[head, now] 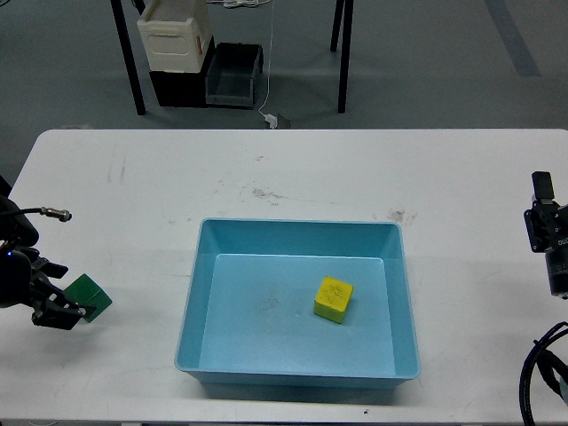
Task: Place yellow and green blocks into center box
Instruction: 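Close the left gripper around the green cube, then lift the green cube with the left gripper and carry it over the tub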
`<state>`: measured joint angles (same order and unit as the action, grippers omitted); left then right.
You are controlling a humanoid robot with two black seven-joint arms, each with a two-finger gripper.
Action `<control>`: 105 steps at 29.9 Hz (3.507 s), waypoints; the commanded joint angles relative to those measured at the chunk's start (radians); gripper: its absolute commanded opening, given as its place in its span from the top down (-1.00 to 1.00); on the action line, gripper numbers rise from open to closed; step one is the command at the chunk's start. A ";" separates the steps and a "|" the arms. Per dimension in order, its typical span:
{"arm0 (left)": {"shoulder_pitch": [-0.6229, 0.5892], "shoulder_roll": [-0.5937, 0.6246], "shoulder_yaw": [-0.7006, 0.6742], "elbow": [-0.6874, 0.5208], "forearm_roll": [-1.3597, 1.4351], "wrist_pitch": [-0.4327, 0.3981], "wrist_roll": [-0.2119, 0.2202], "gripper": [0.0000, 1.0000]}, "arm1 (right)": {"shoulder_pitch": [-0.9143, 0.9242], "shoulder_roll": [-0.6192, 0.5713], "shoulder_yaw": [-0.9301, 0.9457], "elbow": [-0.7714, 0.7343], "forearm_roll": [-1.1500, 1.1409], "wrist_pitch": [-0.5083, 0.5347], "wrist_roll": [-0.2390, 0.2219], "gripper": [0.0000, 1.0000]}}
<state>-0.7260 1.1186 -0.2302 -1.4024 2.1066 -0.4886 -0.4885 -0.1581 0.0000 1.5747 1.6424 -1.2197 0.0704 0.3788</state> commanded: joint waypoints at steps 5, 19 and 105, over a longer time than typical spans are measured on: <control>-0.001 -0.031 0.006 0.052 -0.005 0.000 0.000 -1.00 | -0.001 0.000 -0.002 0.000 0.000 0.000 0.000 -0.94; 0.005 -0.095 0.009 0.105 0.000 0.018 0.000 -0.90 | -0.017 0.000 -0.002 0.004 0.000 0.000 0.000 -0.95; -0.750 -0.667 0.459 -0.044 -0.086 0.000 0.000 0.41 | -0.089 0.000 0.125 -0.056 0.097 -0.110 -0.001 -0.99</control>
<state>-1.4826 0.5118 0.1869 -1.4819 1.9869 -0.4889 -0.4887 -0.2470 0.0000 1.6995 1.5928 -1.1286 -0.0400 0.3772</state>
